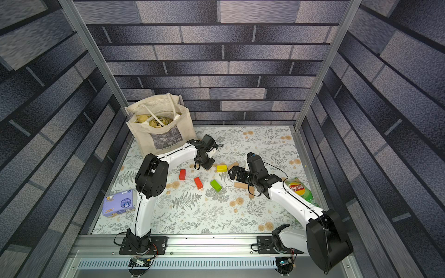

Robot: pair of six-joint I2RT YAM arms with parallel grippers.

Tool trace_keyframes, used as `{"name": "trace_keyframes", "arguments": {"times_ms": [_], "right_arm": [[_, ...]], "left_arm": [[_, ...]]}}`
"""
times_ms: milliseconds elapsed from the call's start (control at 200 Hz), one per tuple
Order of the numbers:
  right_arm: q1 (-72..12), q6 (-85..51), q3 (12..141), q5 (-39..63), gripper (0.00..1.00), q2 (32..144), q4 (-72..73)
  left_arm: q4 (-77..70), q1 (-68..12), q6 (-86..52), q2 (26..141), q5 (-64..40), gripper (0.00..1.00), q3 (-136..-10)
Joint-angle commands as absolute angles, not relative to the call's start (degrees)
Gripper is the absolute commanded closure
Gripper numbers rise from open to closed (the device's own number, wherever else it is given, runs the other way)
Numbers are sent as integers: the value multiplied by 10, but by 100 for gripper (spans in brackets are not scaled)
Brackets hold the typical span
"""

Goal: Assemble the letter k with building blocks
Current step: Pick up the building block from the center of the board.

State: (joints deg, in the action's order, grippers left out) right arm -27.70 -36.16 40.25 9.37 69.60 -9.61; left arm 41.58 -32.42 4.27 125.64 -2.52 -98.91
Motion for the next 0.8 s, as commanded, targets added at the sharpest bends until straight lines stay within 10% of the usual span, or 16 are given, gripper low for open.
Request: {"name": "trace_keyframes", "arguments": {"times_ms": [0, 796], "right_arm": [[-273, -360, 400, 98, 0, 693, -86], [-278, -379, 435, 185, 0, 730, -55]], "left_arm": [[430, -317, 32, 1245, -13, 70, -1004], [442, -307, -182, 1021, 68, 77, -810]]}}
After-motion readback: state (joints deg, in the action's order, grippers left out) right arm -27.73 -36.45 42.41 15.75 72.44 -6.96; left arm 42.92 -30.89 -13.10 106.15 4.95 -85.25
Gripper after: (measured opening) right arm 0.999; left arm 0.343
